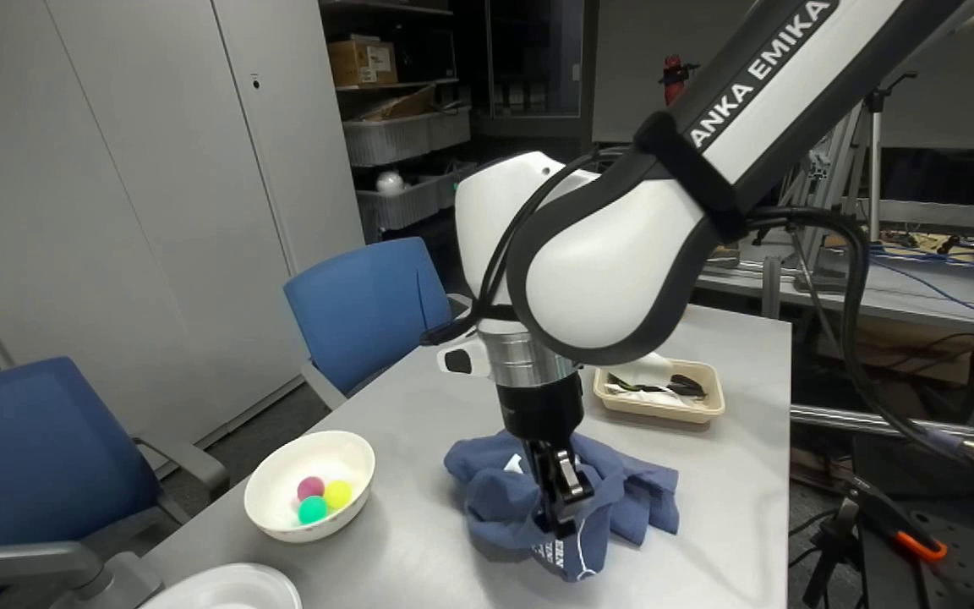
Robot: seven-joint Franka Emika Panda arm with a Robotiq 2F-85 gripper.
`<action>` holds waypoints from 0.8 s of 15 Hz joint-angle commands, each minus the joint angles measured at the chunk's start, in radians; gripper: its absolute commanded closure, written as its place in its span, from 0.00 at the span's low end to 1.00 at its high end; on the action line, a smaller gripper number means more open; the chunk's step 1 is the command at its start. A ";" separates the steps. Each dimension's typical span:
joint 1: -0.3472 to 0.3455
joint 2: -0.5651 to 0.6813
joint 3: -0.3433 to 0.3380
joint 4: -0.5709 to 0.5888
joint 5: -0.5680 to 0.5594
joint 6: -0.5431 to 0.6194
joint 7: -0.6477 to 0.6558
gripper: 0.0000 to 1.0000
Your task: Unfold the t-shirt
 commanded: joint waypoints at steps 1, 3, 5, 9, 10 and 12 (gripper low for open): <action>0.008 -0.019 0.007 -0.020 0.049 -0.041 -0.065 1.00; 0.013 -0.018 0.015 -0.035 0.057 -0.055 -0.088 1.00; 0.016 -0.018 0.031 -0.049 0.085 -0.073 -0.121 1.00; 0.010 -0.013 0.065 -0.062 0.214 -0.123 -0.206 1.00; 0.012 -0.012 0.067 -0.066 0.243 -0.131 -0.220 1.00; 0.021 -0.006 0.061 -0.070 0.266 -0.149 -0.225 1.00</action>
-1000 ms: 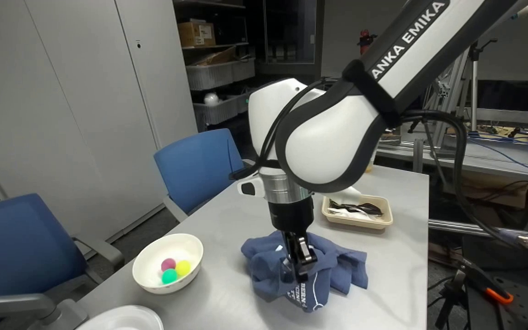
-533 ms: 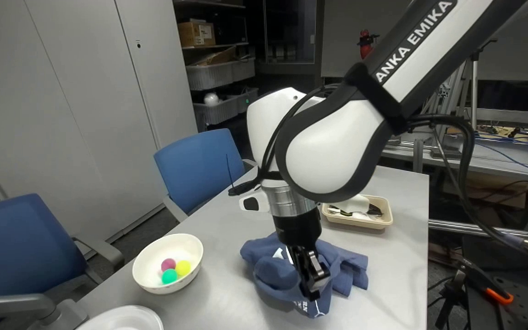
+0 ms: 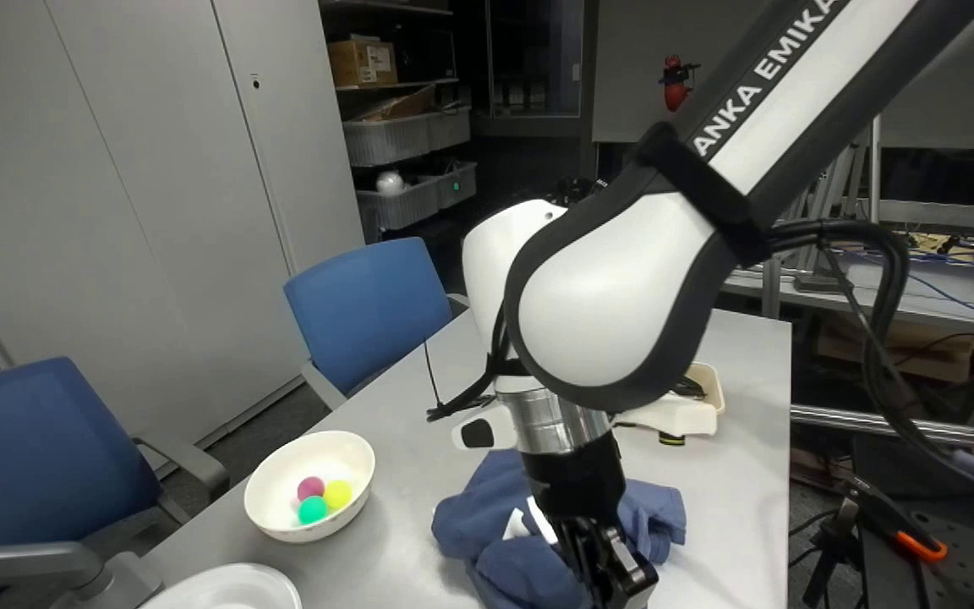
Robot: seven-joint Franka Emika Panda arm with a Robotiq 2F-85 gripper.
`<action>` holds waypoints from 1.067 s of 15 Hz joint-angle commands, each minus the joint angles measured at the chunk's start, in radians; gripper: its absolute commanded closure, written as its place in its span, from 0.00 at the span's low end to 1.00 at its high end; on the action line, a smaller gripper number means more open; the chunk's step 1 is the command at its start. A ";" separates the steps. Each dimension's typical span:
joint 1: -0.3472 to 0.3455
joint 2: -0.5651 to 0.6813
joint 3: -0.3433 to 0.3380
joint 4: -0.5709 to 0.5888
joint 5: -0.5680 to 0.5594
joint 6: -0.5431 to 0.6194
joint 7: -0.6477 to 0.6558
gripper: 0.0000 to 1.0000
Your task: Unfold the t-shirt
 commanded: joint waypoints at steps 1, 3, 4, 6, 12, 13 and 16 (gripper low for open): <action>0.015 -0.002 -0.013 -0.017 0.054 -0.040 -0.032 1.00; 0.023 0.016 -0.026 -0.029 0.028 -0.053 -0.002 1.00; 0.028 0.028 -0.034 -0.035 0.011 -0.058 0.021 1.00; 0.038 0.052 -0.054 -0.049 -0.025 -0.055 0.076 0.73; 0.034 0.114 -0.096 -0.013 -0.100 -0.082 0.231 0.28; 0.036 0.115 -0.105 -0.003 -0.117 -0.089 0.262 0.21; 0.048 0.109 -0.123 0.032 -0.195 -0.142 0.357 0.00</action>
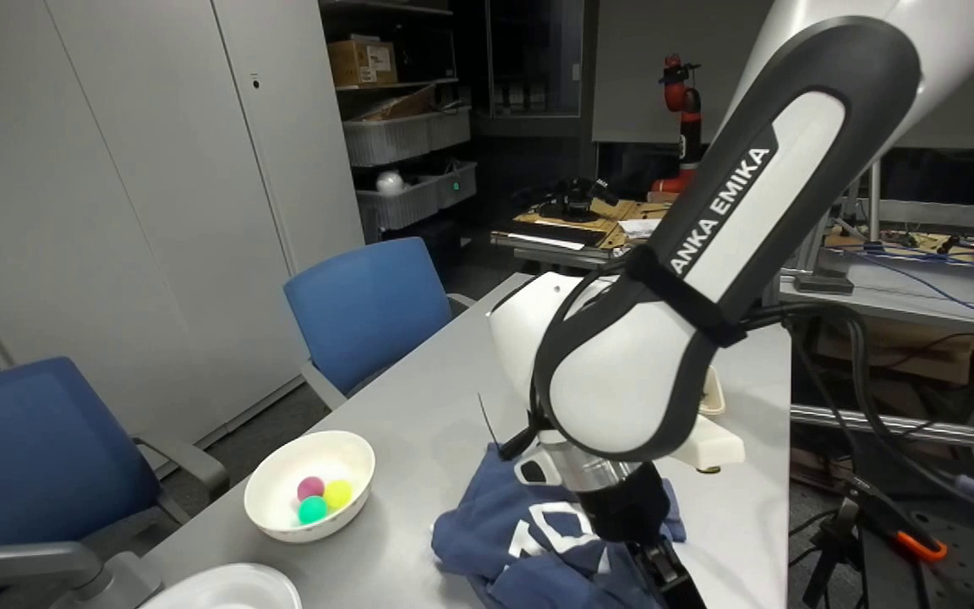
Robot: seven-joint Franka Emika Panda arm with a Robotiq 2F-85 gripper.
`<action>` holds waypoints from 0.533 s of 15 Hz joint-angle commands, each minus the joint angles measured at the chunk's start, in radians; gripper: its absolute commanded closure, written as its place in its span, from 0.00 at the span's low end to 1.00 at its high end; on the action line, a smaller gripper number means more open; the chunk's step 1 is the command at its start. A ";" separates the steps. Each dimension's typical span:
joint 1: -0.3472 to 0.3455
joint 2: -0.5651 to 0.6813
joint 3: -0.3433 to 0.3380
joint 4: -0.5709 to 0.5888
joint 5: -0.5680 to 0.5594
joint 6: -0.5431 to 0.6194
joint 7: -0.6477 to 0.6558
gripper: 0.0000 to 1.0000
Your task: Unfold the t-shirt
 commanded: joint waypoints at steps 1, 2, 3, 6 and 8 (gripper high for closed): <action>0.033 -0.008 -0.028 0.062 -0.099 -0.098 0.122 0.00; 0.039 -0.012 -0.030 0.077 -0.134 -0.123 0.150 0.00; 0.044 -0.013 -0.032 0.093 -0.166 -0.131 0.169 0.00; 0.053 0.009 -0.039 0.158 -0.264 -0.107 0.180 0.00; 0.061 0.030 -0.050 0.210 -0.349 -0.070 0.174 0.00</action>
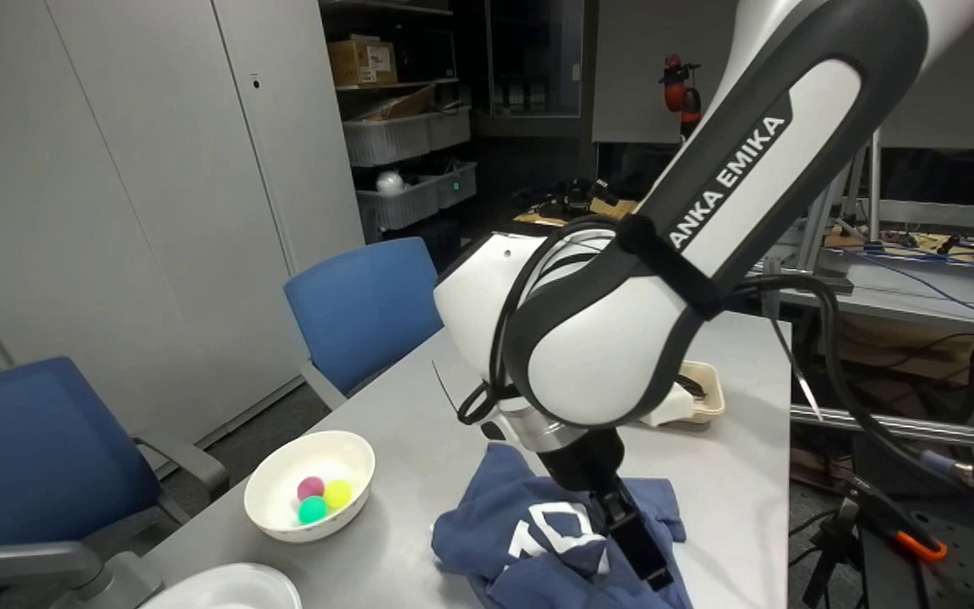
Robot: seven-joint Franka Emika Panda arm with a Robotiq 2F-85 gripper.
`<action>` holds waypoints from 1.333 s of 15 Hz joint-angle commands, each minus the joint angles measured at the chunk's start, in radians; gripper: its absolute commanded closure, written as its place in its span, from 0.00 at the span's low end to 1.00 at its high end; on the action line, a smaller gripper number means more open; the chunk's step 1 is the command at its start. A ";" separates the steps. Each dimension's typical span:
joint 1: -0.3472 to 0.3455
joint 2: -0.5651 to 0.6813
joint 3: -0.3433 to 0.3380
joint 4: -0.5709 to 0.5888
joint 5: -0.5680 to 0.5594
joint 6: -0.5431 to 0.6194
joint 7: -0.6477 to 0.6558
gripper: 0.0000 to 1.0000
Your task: Unfold the t-shirt
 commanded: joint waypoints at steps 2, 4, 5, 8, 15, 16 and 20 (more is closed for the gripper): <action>0.042 0.058 -0.043 0.136 -0.191 0.061 0.011 0.00; 0.044 0.087 -0.053 0.192 -0.254 0.120 0.006 0.00; 0.042 0.104 -0.055 0.219 -0.270 0.150 0.005 0.00; 0.033 0.160 -0.052 0.287 -0.263 0.250 0.002 0.03; 0.000 0.306 -0.049 0.427 -0.210 0.338 -0.029 0.03; -0.006 0.321 -0.048 0.440 -0.202 0.338 -0.031 0.04; -0.044 0.370 -0.034 0.490 -0.141 0.314 -0.054 0.08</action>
